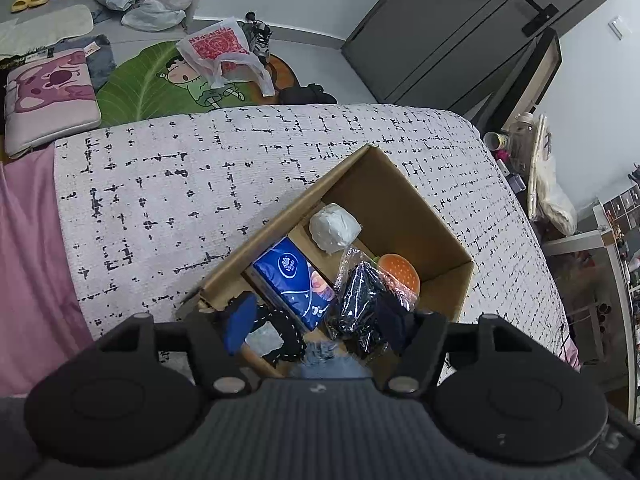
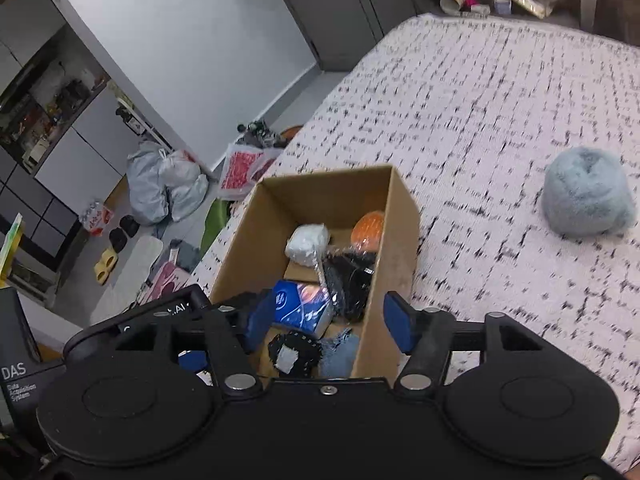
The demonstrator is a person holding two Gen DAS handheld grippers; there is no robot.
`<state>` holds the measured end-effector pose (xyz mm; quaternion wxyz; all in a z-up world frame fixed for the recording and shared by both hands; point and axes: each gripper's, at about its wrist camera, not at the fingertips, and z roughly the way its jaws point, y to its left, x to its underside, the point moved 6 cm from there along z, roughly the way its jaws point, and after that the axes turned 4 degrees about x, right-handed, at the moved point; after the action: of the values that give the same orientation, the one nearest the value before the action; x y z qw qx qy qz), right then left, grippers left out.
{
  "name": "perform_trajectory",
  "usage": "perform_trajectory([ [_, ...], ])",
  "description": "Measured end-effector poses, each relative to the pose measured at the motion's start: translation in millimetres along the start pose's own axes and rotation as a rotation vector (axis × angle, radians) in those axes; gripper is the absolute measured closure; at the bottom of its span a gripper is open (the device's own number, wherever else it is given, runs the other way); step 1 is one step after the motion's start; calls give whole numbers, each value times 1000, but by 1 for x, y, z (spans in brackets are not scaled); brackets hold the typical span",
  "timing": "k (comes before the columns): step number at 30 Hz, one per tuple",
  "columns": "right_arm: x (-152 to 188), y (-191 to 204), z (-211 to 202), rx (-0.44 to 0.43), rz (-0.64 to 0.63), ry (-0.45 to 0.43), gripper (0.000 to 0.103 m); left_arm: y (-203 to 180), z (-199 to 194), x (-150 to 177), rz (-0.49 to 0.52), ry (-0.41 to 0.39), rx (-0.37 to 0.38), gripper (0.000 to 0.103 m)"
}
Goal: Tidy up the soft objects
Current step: 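Open the left tool to drop the hair tie in the box while the right tool drops the cloth in, then move both open tools from the box toward the blue fluffy ball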
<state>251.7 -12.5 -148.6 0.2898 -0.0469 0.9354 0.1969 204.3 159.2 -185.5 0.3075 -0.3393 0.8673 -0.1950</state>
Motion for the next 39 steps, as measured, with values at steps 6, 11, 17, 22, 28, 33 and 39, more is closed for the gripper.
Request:
perform_trajectory([
  [6,-6,-21,-16,73,-10,-20,26,-3,-3,0,28,-12,-23,34],
  [11,-11,-47,-34,111,-3,-50,12,-10,-8,2,75,-42,-72,28],
  [17,-13,-67,-57,108,-44,-97,0,-19,-21,0,105,-92,-138,18],
  [22,-15,-82,-68,85,-36,-104,0,-36,-31,5,179,-124,-169,17],
  [28,-17,-103,-82,68,0,-130,0,-56,-37,16,242,-134,-178,13],
  [33,-22,-121,-95,56,23,-161,0,-79,-42,26,289,-136,-161,11],
  [39,-30,-139,-108,41,31,-189,0,-106,-46,37,330,-144,-146,10],
])
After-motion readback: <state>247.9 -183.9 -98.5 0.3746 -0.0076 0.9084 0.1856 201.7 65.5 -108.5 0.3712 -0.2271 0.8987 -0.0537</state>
